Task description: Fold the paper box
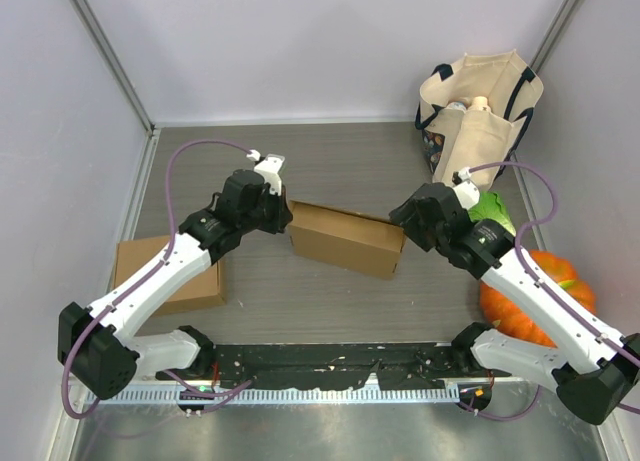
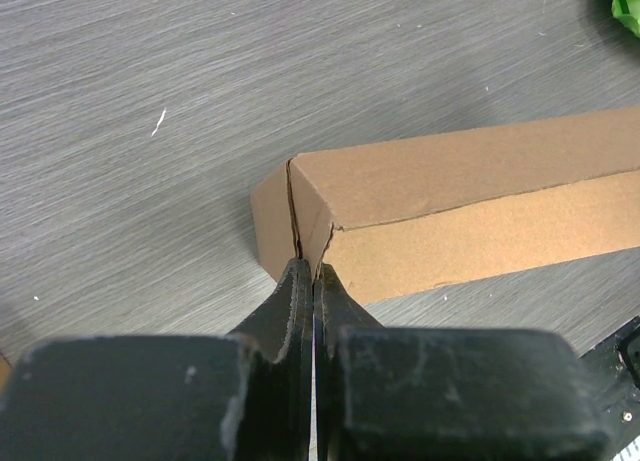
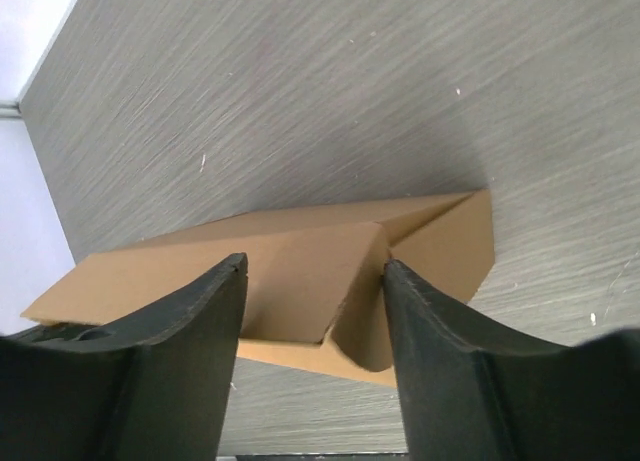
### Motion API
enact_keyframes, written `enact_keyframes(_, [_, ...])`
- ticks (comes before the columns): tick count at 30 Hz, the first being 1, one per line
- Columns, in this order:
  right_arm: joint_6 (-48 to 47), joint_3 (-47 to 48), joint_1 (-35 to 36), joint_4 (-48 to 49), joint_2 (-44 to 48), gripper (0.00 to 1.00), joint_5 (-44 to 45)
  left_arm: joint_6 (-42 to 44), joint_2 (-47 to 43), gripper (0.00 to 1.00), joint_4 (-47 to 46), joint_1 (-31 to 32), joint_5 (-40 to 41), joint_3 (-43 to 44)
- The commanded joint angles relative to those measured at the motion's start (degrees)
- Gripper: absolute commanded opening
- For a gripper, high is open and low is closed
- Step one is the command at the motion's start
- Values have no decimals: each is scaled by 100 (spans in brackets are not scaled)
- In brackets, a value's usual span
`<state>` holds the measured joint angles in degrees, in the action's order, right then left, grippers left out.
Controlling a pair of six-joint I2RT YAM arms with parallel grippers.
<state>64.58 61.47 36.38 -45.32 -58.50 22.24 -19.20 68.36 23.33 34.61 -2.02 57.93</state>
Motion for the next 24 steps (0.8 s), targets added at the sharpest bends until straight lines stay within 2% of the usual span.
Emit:
enact_keyframes(1, [495, -425, 36, 515, 251, 54, -115, -40, -33, 0, 189, 46, 9, -107])
enact_keyframes(2, [495, -539, 44, 550, 277, 50, -71, -40, -24, 0, 172, 46, 9, -115])
enact_keyframes(7, [529, -794, 421, 524, 199, 49, 376, -75, -24, 0, 137, 46, 26, -221])
enact_keyframes(12, [705, -1268, 1396, 822, 208, 47, 1921, -224, -287, 0, -109, 46, 79, -545])
enact_keyframes(15, [662, -1559, 1626, 1060, 164, 45, 2205, -277, -489, 2, -171, 46, 44, -678])
enact_keyframes(17, [442, -1612, 1627, 1148, 163, 45, 2355, -268, -744, 13, 3, 46, 53, -678])
enact_keyframes(18, [329, -1612, 1635, 1183, 181, 45, 2373, -225, -849, 30, 109, 46, 27, -634])
enact_keyframes(21, [-260, -1621, 1644, 1490, 251, 45, 2390, -145, -1192, 52, 706, 20, -96, -328])
enact_keyframes(24, [-717, -1612, 1644, 1675, 313, 45, 2364, -224, -1465, 59, 1295, -129, -500, 147])
